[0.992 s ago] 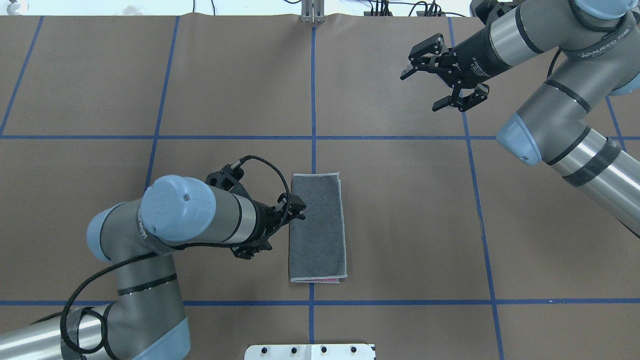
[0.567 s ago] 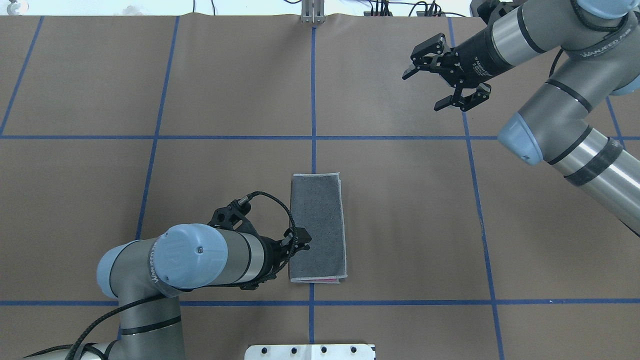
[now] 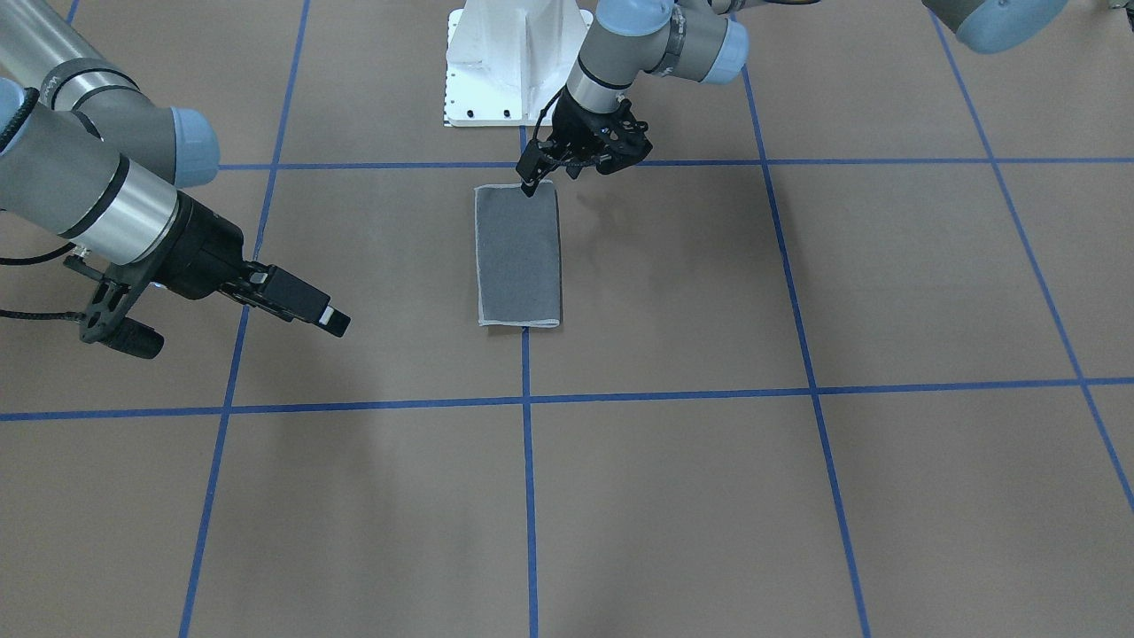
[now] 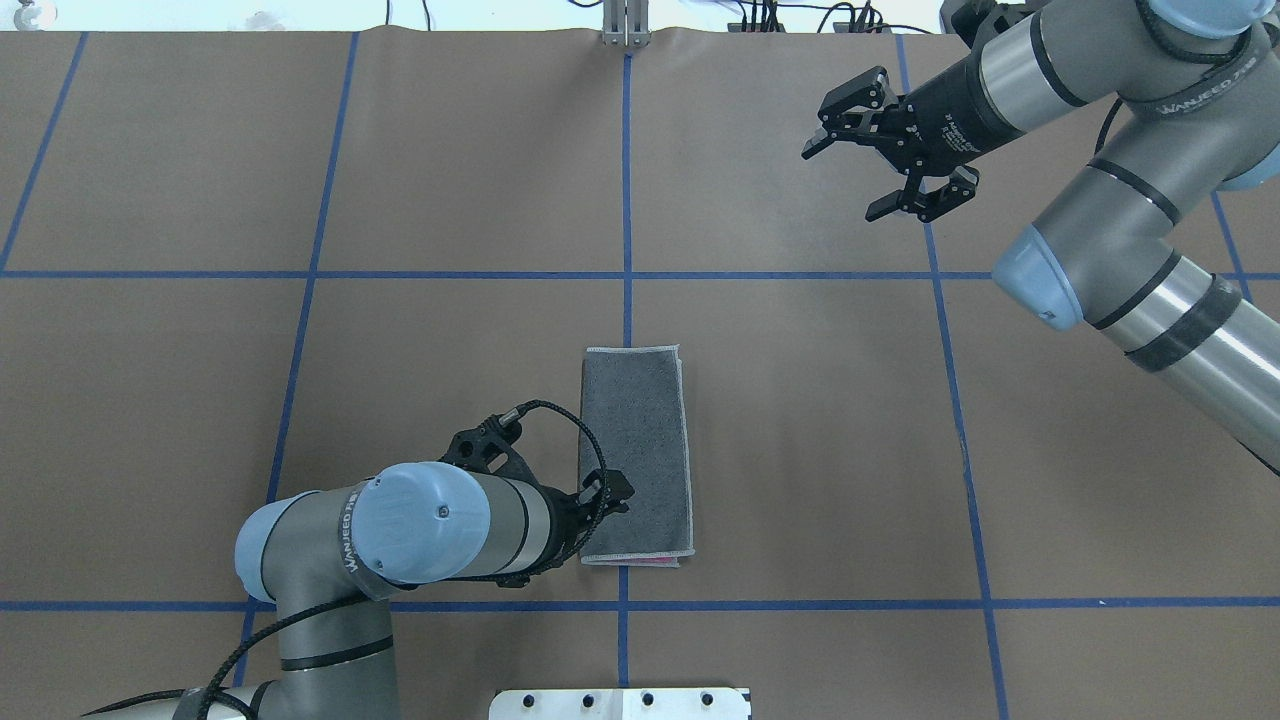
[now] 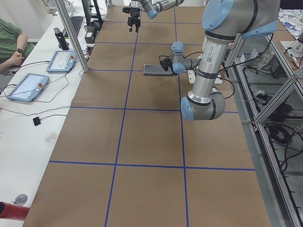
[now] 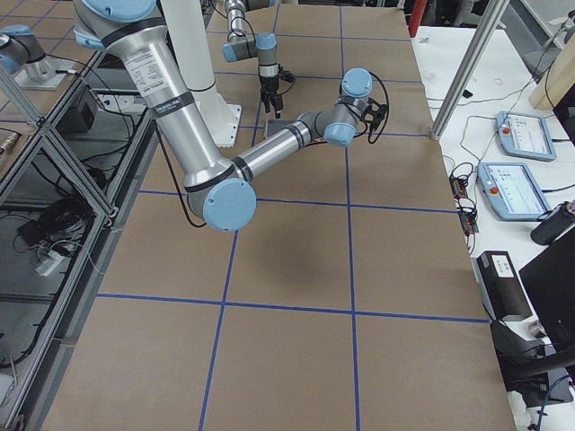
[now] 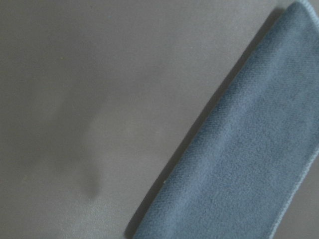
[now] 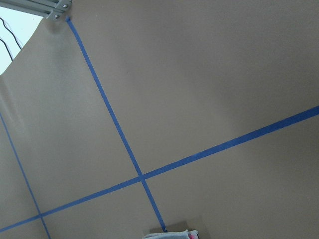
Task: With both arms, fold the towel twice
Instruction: 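Lower the left gripper to the near end of the grey strip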
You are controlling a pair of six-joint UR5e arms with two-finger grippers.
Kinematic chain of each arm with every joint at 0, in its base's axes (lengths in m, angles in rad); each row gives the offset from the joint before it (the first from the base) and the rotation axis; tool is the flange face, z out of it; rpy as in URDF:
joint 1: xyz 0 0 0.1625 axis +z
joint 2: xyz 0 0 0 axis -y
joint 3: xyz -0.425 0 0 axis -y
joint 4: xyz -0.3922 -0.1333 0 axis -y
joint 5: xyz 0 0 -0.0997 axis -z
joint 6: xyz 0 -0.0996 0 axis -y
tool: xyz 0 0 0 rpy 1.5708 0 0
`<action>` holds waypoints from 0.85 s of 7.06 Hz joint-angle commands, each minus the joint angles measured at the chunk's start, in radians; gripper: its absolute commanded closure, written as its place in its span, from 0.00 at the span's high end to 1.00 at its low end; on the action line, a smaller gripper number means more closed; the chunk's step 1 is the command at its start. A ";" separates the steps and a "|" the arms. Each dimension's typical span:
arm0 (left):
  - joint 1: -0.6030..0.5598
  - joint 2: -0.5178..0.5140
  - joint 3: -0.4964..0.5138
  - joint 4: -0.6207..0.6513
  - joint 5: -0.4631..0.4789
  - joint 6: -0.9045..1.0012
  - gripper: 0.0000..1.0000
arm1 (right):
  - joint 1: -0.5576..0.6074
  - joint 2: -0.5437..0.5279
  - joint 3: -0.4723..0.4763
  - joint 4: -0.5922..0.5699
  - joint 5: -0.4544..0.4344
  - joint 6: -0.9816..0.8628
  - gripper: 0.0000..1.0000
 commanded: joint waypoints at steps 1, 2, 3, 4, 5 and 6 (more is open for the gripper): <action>0.002 -0.004 0.010 -0.007 -0.001 -0.003 0.99 | 0.000 0.001 0.000 -0.001 0.000 0.000 1.00; 0.002 -0.005 0.020 -0.009 -0.002 -0.002 0.99 | 0.000 0.000 0.000 0.001 0.001 0.000 1.00; 0.004 -0.013 0.033 -0.009 0.000 0.001 0.99 | 0.000 0.000 0.000 0.001 0.003 0.000 1.00; 0.004 -0.034 0.049 -0.007 0.000 -0.002 0.99 | 0.000 0.000 0.000 0.001 0.003 -0.001 1.00; 0.005 -0.040 0.052 -0.006 -0.001 -0.005 0.99 | 0.003 0.000 -0.001 0.001 0.003 -0.001 1.00; 0.007 -0.040 0.053 -0.006 0.000 -0.003 0.92 | 0.003 -0.002 -0.001 0.001 0.003 -0.001 1.00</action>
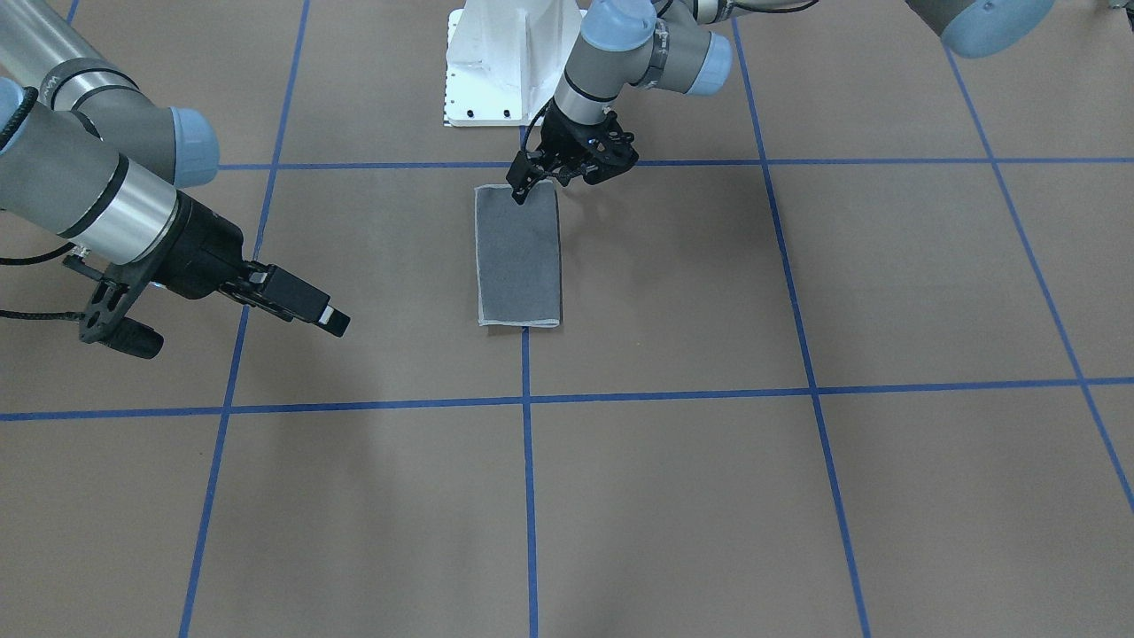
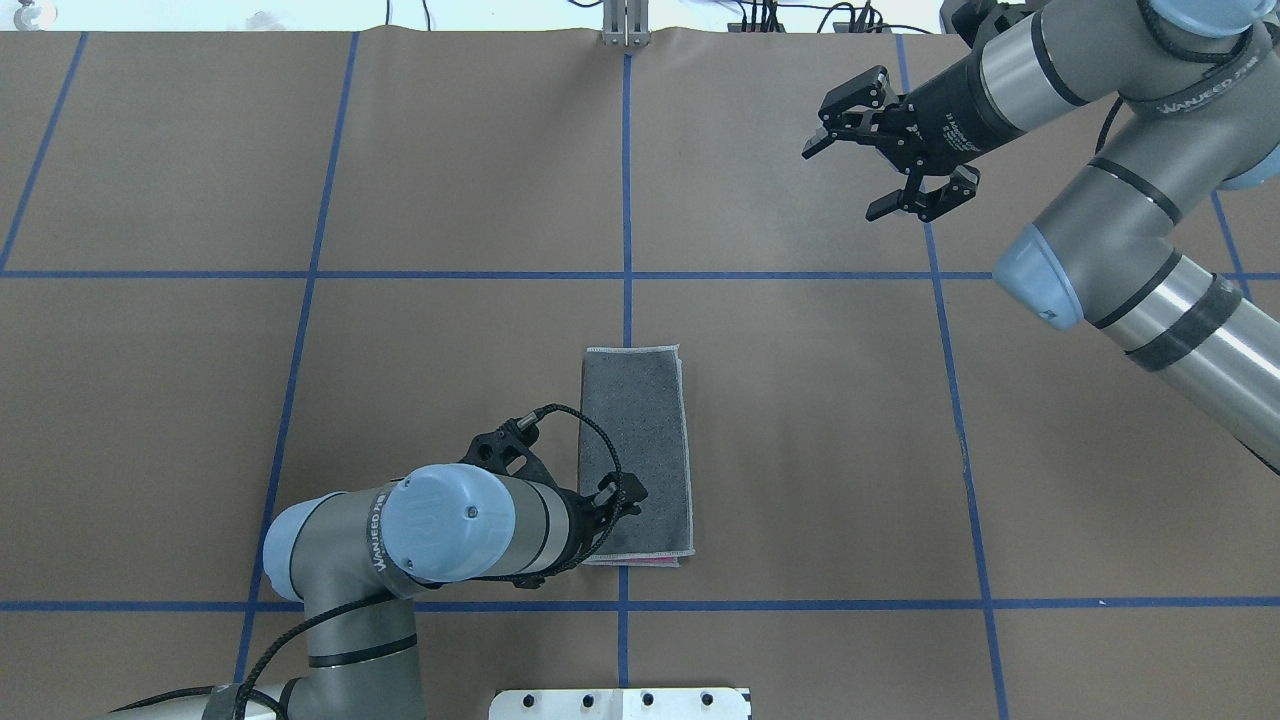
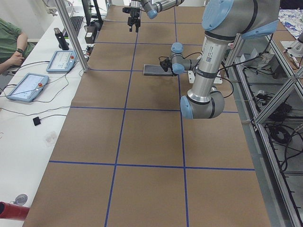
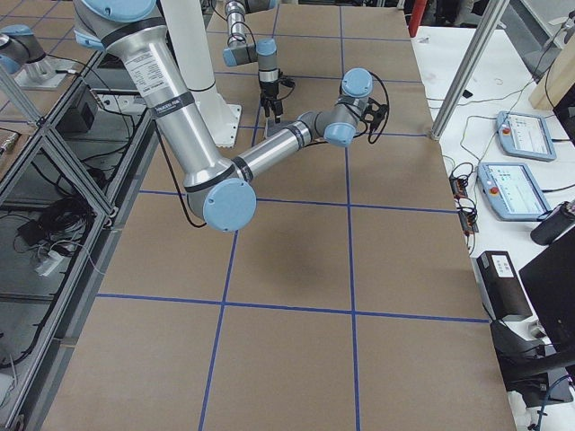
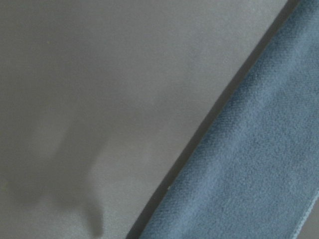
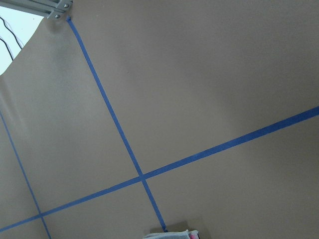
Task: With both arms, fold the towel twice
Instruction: 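Lower the left gripper to the near end of the grey strip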
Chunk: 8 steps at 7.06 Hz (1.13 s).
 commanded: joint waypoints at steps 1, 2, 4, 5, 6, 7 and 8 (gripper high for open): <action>0.002 -0.003 0.004 0.001 -0.001 0.006 0.89 | 0.001 -0.001 -0.001 0.000 0.000 0.000 1.00; 0.002 -0.003 0.004 0.001 -0.001 0.008 0.89 | 0.001 -0.001 -0.001 0.000 -0.001 0.001 1.00; 0.002 -0.005 0.011 -0.001 -0.001 0.006 0.89 | 0.001 -0.001 -0.001 0.000 0.000 0.000 1.00; 0.002 -0.005 0.018 -0.002 0.001 0.006 0.88 | 0.001 -0.001 -0.001 0.002 0.000 0.000 1.00; 0.002 -0.005 0.018 -0.002 0.001 0.008 0.88 | 0.001 -0.001 -0.001 0.002 0.002 0.000 1.00; 0.002 -0.005 0.023 -0.002 0.001 0.008 0.87 | 0.001 -0.001 -0.001 0.003 0.000 0.000 1.00; 0.002 -0.005 0.023 -0.008 0.001 0.006 0.85 | 0.001 -0.001 -0.001 0.003 -0.001 0.000 1.00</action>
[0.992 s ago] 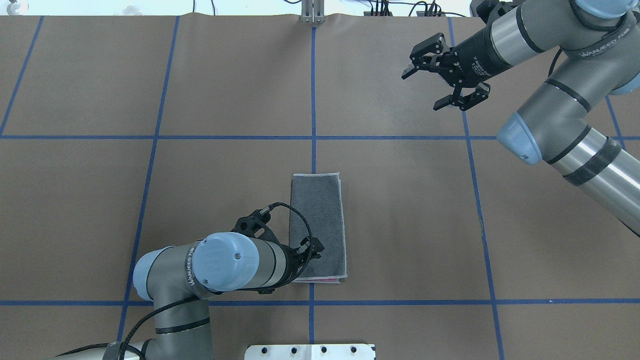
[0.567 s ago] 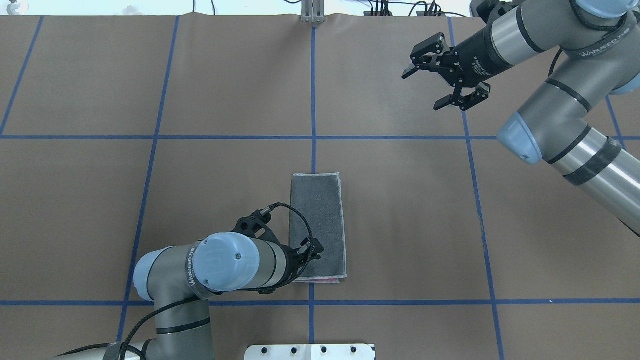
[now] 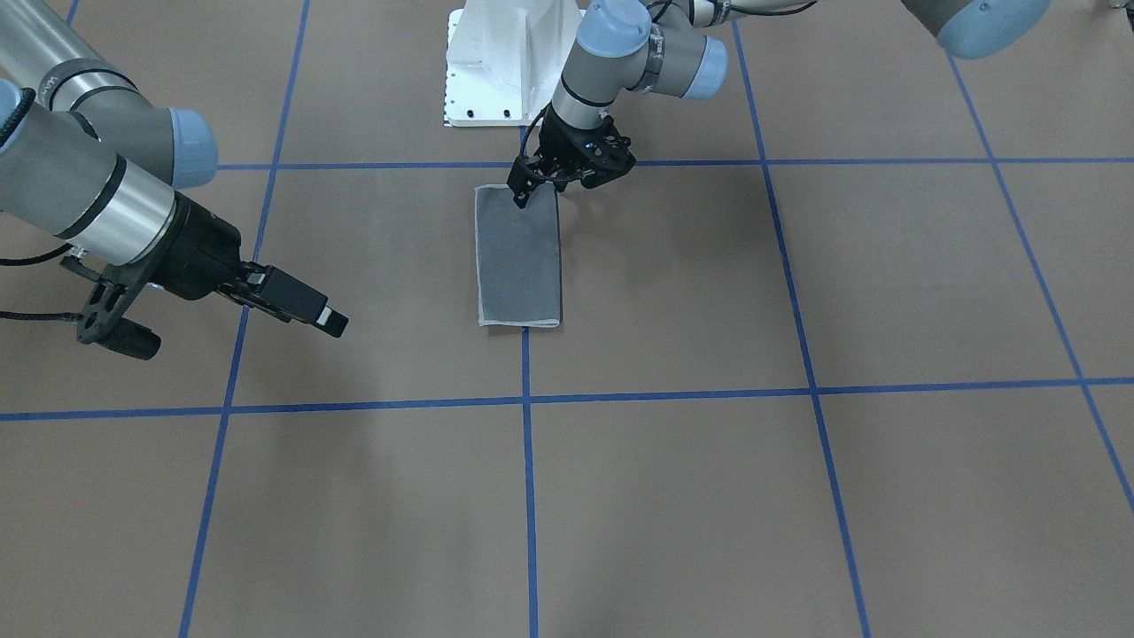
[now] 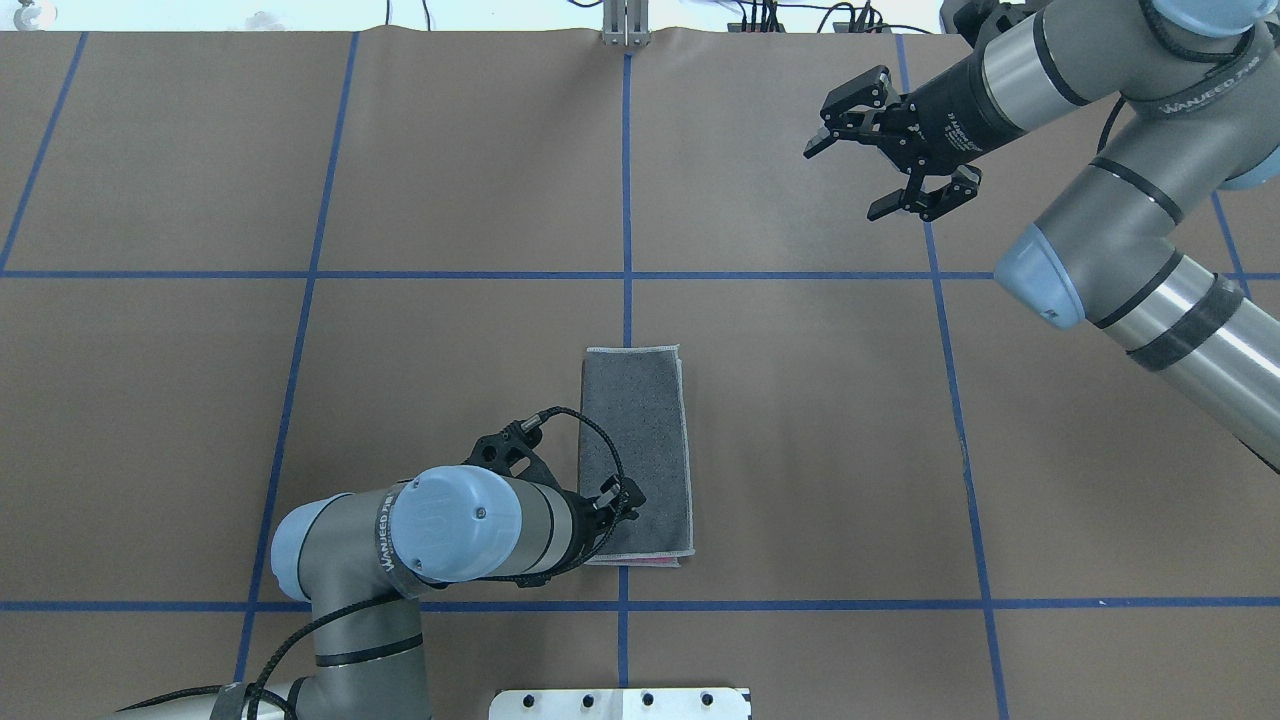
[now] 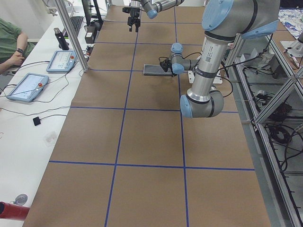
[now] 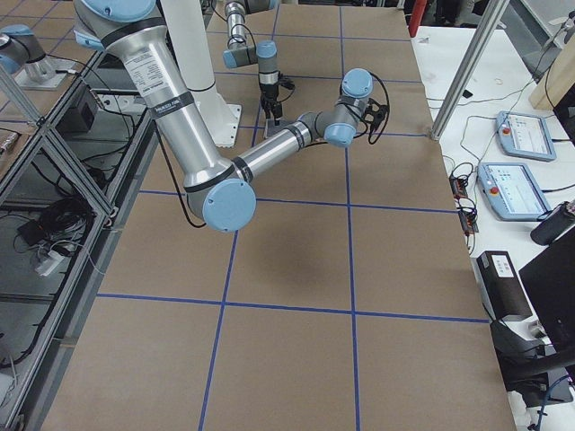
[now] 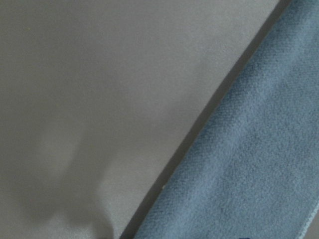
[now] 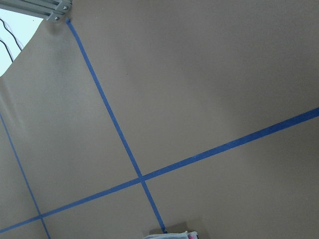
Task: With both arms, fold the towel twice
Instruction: 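Lower the left gripper to the near end of the grey strip, then grasp the near end of the strip with the left gripper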
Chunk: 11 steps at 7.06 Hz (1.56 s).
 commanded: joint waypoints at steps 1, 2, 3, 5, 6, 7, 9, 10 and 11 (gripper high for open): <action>0.001 0.000 0.003 -0.009 0.000 -0.001 0.78 | 0.000 0.000 0.000 0.001 0.000 0.000 1.00; 0.002 0.000 0.002 -0.009 0.000 -0.001 0.68 | 0.002 0.000 0.000 0.002 0.000 0.000 1.00; 0.002 0.000 0.002 -0.009 0.000 0.000 0.59 | 0.002 0.000 0.000 0.002 -0.002 0.000 1.00; 0.002 0.000 -0.006 -0.009 -0.001 0.000 0.46 | 0.002 -0.002 0.000 0.001 -0.002 -0.017 1.00; 0.000 0.000 -0.012 -0.008 -0.001 0.000 0.45 | 0.003 -0.003 -0.002 0.001 -0.002 -0.017 1.00; 0.001 0.000 -0.014 -0.008 -0.003 0.002 0.45 | 0.003 -0.003 -0.002 0.001 -0.002 -0.018 1.00; 0.002 -0.002 -0.017 -0.006 -0.005 0.000 0.46 | 0.003 -0.014 -0.006 0.002 -0.005 -0.029 1.00; 0.005 -0.008 -0.017 -0.006 -0.003 0.000 0.46 | 0.003 -0.014 -0.006 0.002 -0.003 -0.029 1.00; 0.018 -0.015 -0.017 -0.006 -0.002 -0.001 0.46 | 0.003 -0.015 -0.006 0.004 -0.005 -0.029 1.00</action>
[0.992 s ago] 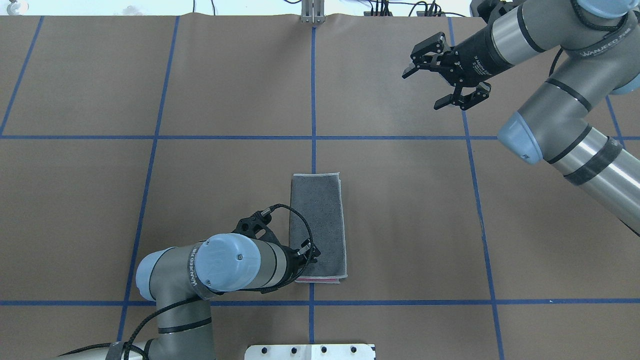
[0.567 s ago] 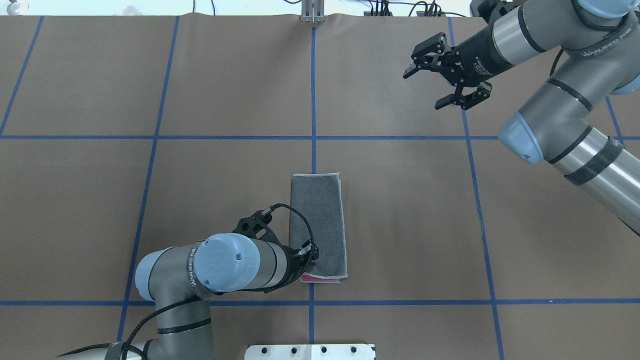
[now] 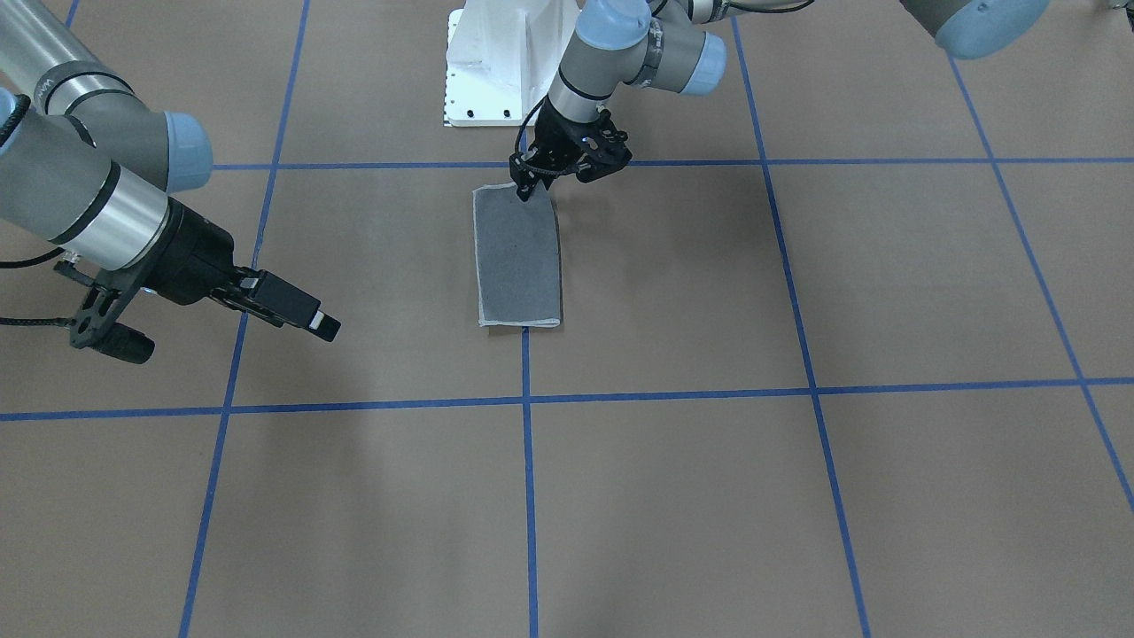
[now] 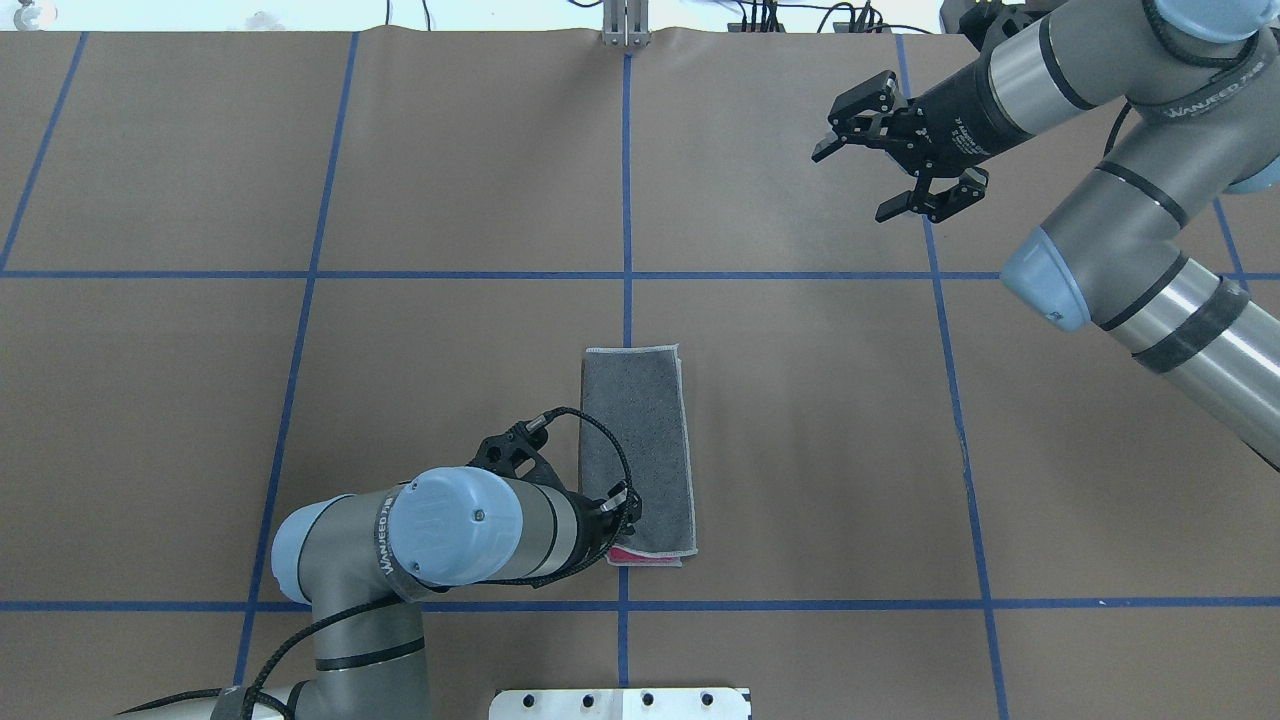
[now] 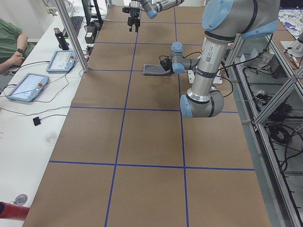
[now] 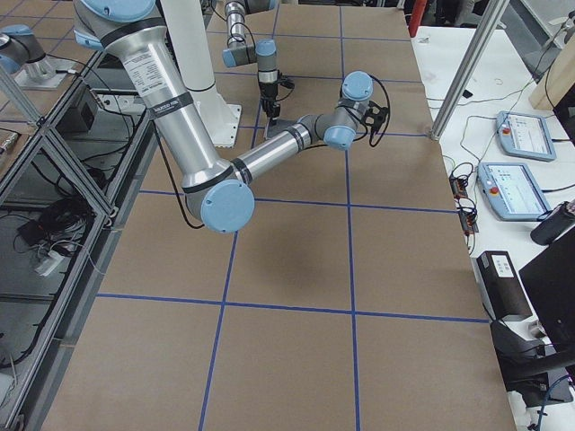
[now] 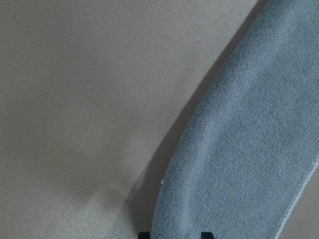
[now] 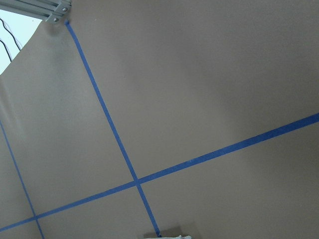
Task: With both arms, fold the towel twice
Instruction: 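Grasp the near end of the strip with the left gripper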
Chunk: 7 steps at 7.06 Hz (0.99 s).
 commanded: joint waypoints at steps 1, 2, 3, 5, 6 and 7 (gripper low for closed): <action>0.017 -0.008 0.000 0.000 0.003 -0.003 0.46 | 0.000 -0.004 0.000 0.001 -0.001 -0.001 1.00; 0.017 -0.008 0.000 0.000 0.003 -0.003 0.45 | 0.000 -0.005 0.000 0.001 0.000 -0.001 1.00; 0.017 -0.008 0.000 0.000 0.005 -0.003 0.38 | 0.000 -0.005 0.000 0.001 -0.001 -0.001 1.00; 0.017 -0.008 0.001 0.002 0.005 -0.009 0.22 | 0.000 -0.005 0.000 0.003 -0.001 -0.001 1.00; 0.016 -0.008 0.000 0.002 0.005 -0.010 0.11 | 0.000 -0.005 0.000 0.003 -0.001 -0.001 1.00; 0.014 -0.009 -0.011 0.002 0.002 -0.012 0.00 | 0.000 -0.007 0.000 0.004 -0.001 -0.001 1.00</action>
